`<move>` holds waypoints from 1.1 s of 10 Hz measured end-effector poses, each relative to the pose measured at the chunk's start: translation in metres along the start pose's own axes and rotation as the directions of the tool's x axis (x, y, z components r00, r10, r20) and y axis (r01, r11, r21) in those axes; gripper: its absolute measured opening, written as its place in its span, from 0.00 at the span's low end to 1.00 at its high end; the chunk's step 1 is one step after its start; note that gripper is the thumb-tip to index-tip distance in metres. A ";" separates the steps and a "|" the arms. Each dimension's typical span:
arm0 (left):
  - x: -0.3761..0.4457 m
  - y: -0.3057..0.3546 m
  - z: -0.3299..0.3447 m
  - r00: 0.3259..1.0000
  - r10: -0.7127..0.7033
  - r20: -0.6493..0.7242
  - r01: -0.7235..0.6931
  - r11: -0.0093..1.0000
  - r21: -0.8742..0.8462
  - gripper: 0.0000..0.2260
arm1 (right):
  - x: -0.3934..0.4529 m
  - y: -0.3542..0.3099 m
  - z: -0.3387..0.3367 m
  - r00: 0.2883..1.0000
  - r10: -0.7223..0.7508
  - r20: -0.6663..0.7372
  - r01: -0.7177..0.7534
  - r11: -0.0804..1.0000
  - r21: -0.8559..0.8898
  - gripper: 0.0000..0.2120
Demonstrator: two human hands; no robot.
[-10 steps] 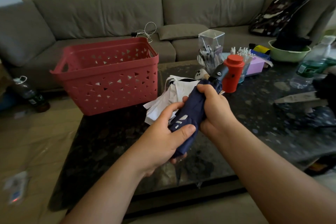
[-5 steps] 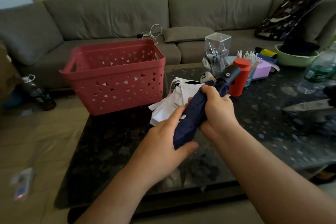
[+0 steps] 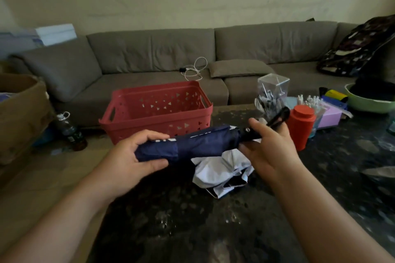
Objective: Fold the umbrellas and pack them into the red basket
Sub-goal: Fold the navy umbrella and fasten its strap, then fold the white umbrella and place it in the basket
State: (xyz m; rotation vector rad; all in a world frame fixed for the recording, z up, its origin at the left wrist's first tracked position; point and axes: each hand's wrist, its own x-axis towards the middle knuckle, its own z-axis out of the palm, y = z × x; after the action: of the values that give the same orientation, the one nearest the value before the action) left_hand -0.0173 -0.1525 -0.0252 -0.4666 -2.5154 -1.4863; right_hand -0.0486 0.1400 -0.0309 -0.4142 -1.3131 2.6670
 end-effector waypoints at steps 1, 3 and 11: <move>0.030 0.001 -0.031 0.995 0.020 -0.101 -0.022 1.000 -0.018 0.20 | 0.013 0.000 0.037 0.994 -0.041 0.097 0.056 0.986 -0.159 0.13; 0.081 -0.017 -0.064 0.952 -0.147 -0.269 0.094 0.975 -0.201 0.20 | 0.039 -0.013 0.116 0.982 -0.071 0.177 0.101 0.981 -0.166 0.13; 0.196 -0.089 -0.078 0.635 -0.771 -0.043 0.754 0.606 0.253 0.11 | 0.171 0.047 0.185 0.926 0.298 0.231 0.278 -0.124 -0.953 0.17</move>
State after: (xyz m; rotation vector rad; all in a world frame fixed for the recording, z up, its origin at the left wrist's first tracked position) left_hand -0.2321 -0.2271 0.0009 0.7391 -3.0821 -1.3005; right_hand -0.2684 0.0134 0.0082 0.0942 -3.3186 0.9098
